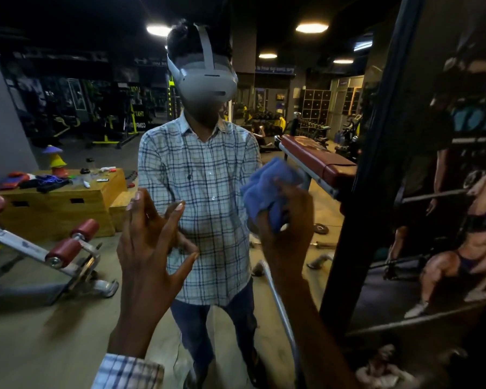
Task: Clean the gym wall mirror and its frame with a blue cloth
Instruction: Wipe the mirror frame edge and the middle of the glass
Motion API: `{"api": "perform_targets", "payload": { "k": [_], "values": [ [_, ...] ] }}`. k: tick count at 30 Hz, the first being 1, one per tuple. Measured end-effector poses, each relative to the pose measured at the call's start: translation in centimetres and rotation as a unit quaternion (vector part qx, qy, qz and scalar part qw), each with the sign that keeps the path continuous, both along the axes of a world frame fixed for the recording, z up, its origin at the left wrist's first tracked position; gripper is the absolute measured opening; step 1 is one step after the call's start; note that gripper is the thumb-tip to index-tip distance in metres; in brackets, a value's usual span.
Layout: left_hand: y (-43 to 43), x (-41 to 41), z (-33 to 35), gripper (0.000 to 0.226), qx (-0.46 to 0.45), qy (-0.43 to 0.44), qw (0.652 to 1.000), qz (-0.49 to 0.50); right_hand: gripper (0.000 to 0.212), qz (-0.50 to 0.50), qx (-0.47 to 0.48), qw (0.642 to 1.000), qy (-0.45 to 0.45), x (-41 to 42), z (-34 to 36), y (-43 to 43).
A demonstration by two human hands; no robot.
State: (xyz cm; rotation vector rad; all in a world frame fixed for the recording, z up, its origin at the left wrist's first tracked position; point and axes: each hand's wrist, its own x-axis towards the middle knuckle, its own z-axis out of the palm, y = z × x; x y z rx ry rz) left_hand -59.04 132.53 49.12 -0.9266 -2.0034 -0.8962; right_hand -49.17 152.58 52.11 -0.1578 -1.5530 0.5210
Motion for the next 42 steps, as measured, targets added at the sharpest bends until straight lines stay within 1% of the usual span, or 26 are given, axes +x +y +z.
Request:
{"api": "perform_targets", "payload": {
  "k": [1,3,4,5,7,9,10,13,15,16,18,20,21,22,24,26,28,30,31,33,34,35,37,39,41,42],
  "values": [
    [-0.1,-0.3,-0.2,0.099,-0.001,-0.003,1.0,0.005,0.047,-0.005,-0.047,0.999,0.019,-0.3,1.1,1.1],
    [-0.4,-0.2,-0.5,0.098,-0.003,-0.009,1.0,0.004,0.046,0.019,-0.172,0.977,0.127,-0.8,2.7,1.1],
    [-0.5,-0.1,-0.6,0.098,-0.008,-0.011,1.0,0.006,0.045,0.032,-0.187,0.97,0.154,-1.3,2.7,-0.1],
    [-0.6,-0.2,-0.6,0.099,-0.004,-0.011,1.0,0.002,0.044,0.037,-0.165,0.976,0.141,-2.1,2.4,-1.7],
    [-0.7,-0.4,-0.6,0.099,-0.007,-0.007,1.0,-0.001,0.042,0.018,-0.016,1.0,-0.013,-3.1,0.2,-5.3],
    [-1.0,-0.6,-0.6,0.099,-0.021,-0.001,1.0,0.001,0.041,0.006,0.121,0.982,-0.143,-2.8,-3.1,-5.1],
    [-1.2,-0.7,-0.7,0.1,-0.027,-0.01,1.0,0.004,0.043,0.003,0.115,0.981,-0.158,-1.9,-4.3,-4.0],
    [-1.6,-0.9,-0.8,0.1,-0.033,-0.014,0.999,0.009,0.049,-0.018,-0.144,0.986,-0.083,1.6,-6.3,-0.7],
    [-1.6,-0.8,-0.9,0.099,-0.033,-0.014,0.999,0.014,0.047,-0.039,-0.294,0.955,0.01,2.3,-6.9,-1.0],
    [-1.6,-0.9,-1.0,0.097,-0.032,-0.014,0.999,0.016,0.047,-0.038,-0.323,0.944,0.05,1.6,-7.2,-2.2],
    [-1.6,-0.8,-1.0,0.095,-0.021,-0.011,1.0,0.015,0.043,0.009,-0.279,0.959,0.049,-0.4,-8.5,-5.2],
    [-1.6,-0.9,-1.2,0.093,-0.015,-0.006,1.0,0.012,0.038,0.021,-0.147,0.986,-0.075,-1.1,-10.4,-6.5],
    [-1.7,-1.0,-1.2,0.094,-0.018,-0.005,1.0,0.01,0.041,0.01,-0.108,0.987,-0.117,-0.9,-11.2,-5.4],
    [-1.8,-1.1,-1.2,0.095,-0.021,-0.005,1.0,0.009,0.046,0.009,-0.122,0.983,-0.14,-0.4,-11.6,-4.2],
    [-1.9,-1.3,-1.1,0.096,-0.027,-0.006,1.0,0.009,0.053,-0.012,-0.211,0.974,-0.08,0.7,-11.6,-1.3],
    [-2.0,-1.4,-1.2,0.095,-0.029,0.0,1.0,0.009,0.056,-0.037,-0.302,0.949,0.084,0.9,-11.2,-0.3],
    [-2.1,-1.4,-1.4,0.095,-0.025,0.003,1.0,0.012,0.054,-0.063,-0.334,0.933,0.122,-0.9,-11.2,-2.6],
    [-2.3,-1.5,-1.6,0.094,-0.023,-0.004,1.0,0.009,0.047,-0.033,-0.268,0.961,0.055,-2.3,-11.9,-6.9],
    [-2.4,-1.6,-1.6,0.094,-0.021,-0.006,1.0,0.005,0.046,-0.025,-0.219,0.975,-0.022,-2.5,-12.9,-8.5],
    [-2.8,-1.9,-1.8,0.093,-0.023,-0.006,1.0,0.001,0.05,0.02,-0.092,0.98,-0.175,-2.4,-15.1,-9.5],
    [-3.1,-1.9,-1.9,0.093,-0.023,-0.006,1.0,0.002,0.048,0.014,-0.059,0.981,-0.187,-2.2,-15.5,-8.6],
    [-3.4,-2.2,-1.9,0.093,-0.024,-0.004,1.0,0.003,0.041,-0.023,-0.049,0.986,-0.157,-2.1,-15.2,-7.6],
    [-4.1,-2.5,-2.1,0.092,-0.025,-0.003,1.0,0.009,0.027,-0.115,-0.134,0.984,-0.033,-1.7,-13.6,-5.6],
    [-4.8,-2.9,-2.4,0.086,-0.022,0.001,1.0,0.012,0.044,-0.194,-0.217,0.956,0.042,-1.9,-11.7,-4.6],
    [-5.4,-3.1,-2.7,0.081,-0.018,0.005,1.0,0.019,0.05,-0.167,-0.263,0.948,0.072,-3.8,-10.3,-6.0],
    [-5.7,-3.2,-2.8,0.083,-0.019,0.001,1.0,0.02,0.043,-0.143,-0.214,0.965,0.051,-4.7,-9.5,-8.0]
  ]
}}
